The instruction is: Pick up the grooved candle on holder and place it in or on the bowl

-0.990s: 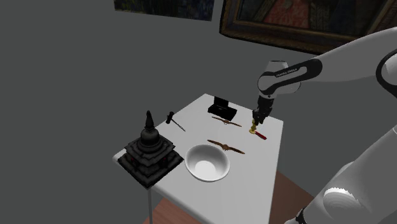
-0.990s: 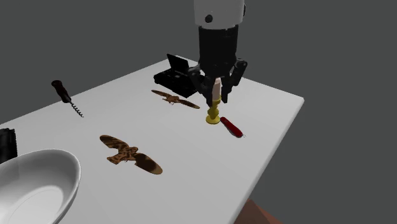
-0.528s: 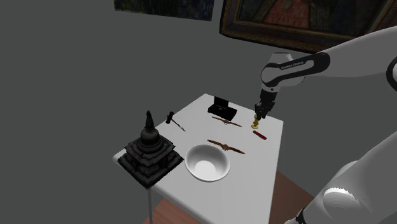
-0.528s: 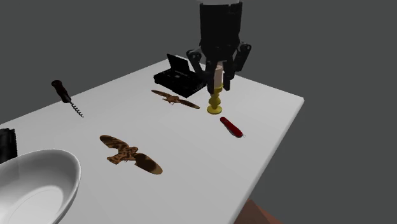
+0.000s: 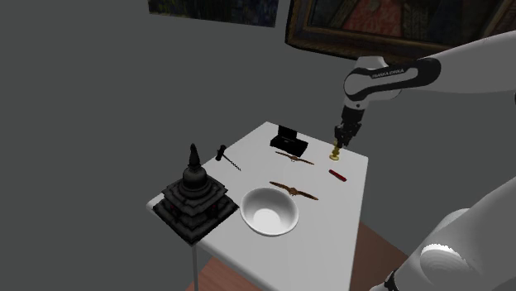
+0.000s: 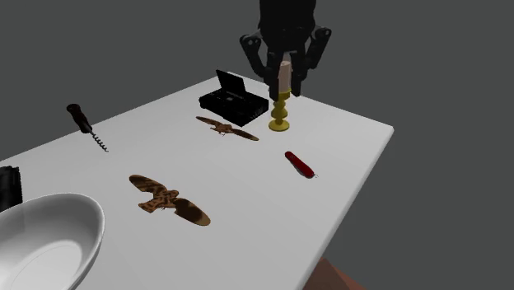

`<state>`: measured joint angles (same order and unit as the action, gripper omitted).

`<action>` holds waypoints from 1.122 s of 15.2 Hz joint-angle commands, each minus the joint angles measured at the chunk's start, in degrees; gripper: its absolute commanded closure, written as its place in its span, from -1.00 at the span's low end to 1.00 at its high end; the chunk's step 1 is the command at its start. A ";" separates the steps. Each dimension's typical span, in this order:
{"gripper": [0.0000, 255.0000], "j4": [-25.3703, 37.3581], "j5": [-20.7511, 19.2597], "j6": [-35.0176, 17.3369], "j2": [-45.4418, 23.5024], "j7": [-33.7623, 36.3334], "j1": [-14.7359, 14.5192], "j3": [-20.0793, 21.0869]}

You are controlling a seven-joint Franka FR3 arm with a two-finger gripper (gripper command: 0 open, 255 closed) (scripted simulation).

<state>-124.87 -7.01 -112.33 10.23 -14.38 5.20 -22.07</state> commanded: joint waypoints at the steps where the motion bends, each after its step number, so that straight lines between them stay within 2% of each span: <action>1: 1.00 1.15 -0.06 1.63 0.46 0.15 -0.07 0.19; 5: 1.00 3.48 -0.14 4.60 1.14 0.16 -0.13 0.42; 11: 1.00 -2.56 -0.33 5.77 7.84 9.05 -2.97 6.13; 17: 1.00 -6.31 1.44 7.11 12.35 17.52 -6.07 12.19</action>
<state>-130.22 -5.86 -105.40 21.55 1.71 -0.41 -10.86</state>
